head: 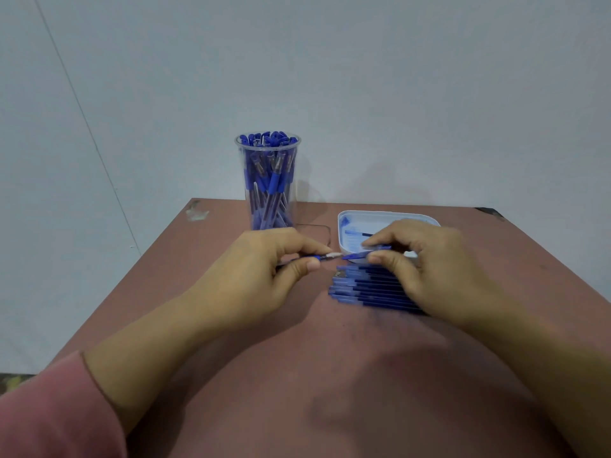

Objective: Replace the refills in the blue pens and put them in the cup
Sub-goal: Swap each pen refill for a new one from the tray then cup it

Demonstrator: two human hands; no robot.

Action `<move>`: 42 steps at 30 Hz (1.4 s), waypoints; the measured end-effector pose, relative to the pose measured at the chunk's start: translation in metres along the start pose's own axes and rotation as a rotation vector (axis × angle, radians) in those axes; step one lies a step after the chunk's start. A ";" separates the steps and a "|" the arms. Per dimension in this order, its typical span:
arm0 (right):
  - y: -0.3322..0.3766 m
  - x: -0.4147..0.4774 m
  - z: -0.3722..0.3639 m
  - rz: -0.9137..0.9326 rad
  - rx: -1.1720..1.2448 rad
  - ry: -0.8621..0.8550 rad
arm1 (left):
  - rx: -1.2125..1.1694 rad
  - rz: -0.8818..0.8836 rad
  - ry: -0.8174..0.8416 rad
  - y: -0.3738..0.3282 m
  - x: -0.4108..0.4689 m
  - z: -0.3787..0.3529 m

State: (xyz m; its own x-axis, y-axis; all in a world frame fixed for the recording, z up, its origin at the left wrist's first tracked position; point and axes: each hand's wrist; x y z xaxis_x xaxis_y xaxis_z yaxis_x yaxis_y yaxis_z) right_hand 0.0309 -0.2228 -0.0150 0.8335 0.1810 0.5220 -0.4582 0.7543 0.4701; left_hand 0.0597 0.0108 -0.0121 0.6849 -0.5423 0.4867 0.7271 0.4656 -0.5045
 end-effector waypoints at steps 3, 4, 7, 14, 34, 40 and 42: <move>-0.006 -0.002 0.008 -0.015 -0.027 0.084 | 0.015 0.052 -0.003 0.009 0.003 0.004; -0.003 -0.002 0.008 0.004 -0.039 0.120 | 0.030 0.065 0.003 0.012 0.003 0.005; 0.007 -0.005 0.004 0.090 -0.097 0.297 | 0.057 0.075 -0.012 0.015 0.004 0.008; 0.014 -0.011 -0.008 0.169 -0.166 0.470 | 0.197 -0.111 0.060 0.016 0.004 0.012; 0.018 -0.003 -0.021 0.143 -0.003 -0.026 | 0.137 -0.160 0.023 0.012 0.003 0.004; 0.018 -0.003 -0.019 0.152 0.026 -0.039 | 0.107 -0.120 0.040 0.010 0.002 0.004; 0.019 -0.003 -0.016 0.095 0.071 0.018 | 0.150 -0.114 0.043 0.012 0.002 0.006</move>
State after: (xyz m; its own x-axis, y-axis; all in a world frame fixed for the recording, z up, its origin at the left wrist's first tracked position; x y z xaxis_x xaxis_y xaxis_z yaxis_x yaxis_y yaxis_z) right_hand 0.0247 -0.1988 -0.0188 0.7902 0.2617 0.5542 -0.5559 0.6867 0.4683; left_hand 0.0701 0.0191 -0.0131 0.5970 -0.6254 0.5024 0.8012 0.4962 -0.3344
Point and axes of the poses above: each hand's wrist, its own x-axis towards the middle knuckle, its own z-axis out of the back of the hand, y = z × x, and after that the axes turned 2 degrees about y, right-handed
